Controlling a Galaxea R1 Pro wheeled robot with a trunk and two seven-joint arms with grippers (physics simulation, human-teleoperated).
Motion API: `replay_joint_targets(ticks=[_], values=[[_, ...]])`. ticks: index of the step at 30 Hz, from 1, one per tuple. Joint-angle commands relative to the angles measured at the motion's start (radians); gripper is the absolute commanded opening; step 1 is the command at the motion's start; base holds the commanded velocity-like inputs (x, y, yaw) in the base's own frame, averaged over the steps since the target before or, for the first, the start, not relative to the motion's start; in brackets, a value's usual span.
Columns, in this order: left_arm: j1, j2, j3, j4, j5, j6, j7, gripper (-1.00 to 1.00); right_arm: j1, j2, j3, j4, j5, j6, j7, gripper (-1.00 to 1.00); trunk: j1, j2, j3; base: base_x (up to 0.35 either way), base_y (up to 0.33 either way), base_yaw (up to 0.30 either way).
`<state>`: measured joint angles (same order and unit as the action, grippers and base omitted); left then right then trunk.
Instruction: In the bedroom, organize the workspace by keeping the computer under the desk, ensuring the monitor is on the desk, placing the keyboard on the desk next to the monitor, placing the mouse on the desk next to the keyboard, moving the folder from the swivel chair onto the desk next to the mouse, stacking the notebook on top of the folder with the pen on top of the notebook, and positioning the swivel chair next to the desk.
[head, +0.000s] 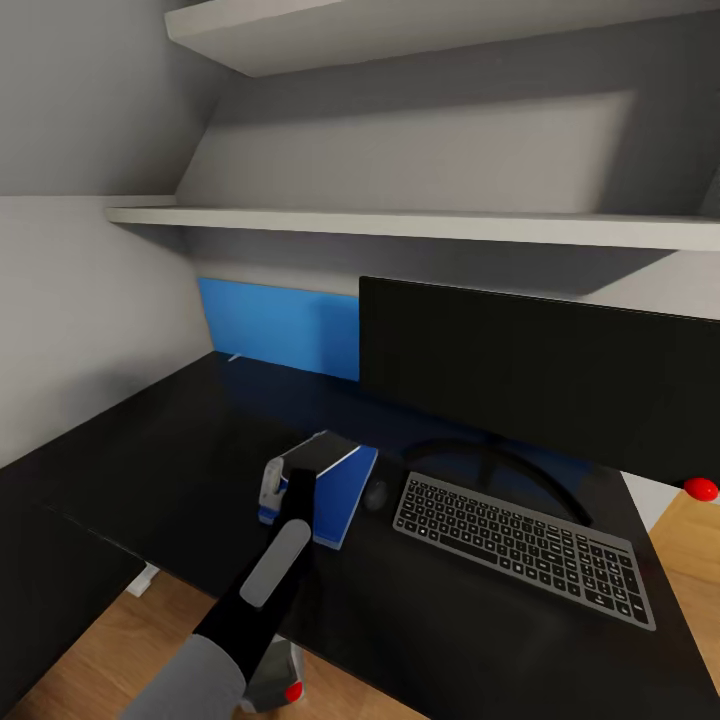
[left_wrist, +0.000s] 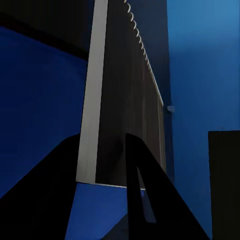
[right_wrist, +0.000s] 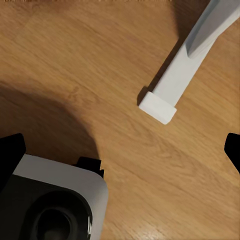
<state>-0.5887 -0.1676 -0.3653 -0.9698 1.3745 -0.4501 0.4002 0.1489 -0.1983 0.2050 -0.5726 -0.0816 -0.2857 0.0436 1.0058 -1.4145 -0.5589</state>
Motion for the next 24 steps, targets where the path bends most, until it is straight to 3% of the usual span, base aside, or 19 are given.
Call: replay_joint_targets(ticks=[1, 17, 24], values=[[-0.005, 0.000, -0.003, 0.005, 0.004, -0.005, 0.009, -1.00, 0.000, -0.001, 0.004, -0.001, -0.009, -0.002, 0.002, 1.00, 0.000, -0.001, -0.001, 0.000, 0.000, 0.000], [-0.045, 0.000, -0.003, 0.069, 0.011, 0.026, 0.018, -1.00, 0.003, -0.001, 0.004, -0.001, -0.008, -0.003, 0.002, 1.00, 0.000, -0.001, -0.001, 0.000, 0.000, 0.000], [-0.047, 0.001, -0.003, 0.081, 0.052, 0.055, 0.017, -1.00, 0.003, -0.001, 0.004, -0.001, -0.007, -0.003, 0.002, 1.00, 0.000, -0.001, -0.001, 0.000, 0.000, 0.000]])
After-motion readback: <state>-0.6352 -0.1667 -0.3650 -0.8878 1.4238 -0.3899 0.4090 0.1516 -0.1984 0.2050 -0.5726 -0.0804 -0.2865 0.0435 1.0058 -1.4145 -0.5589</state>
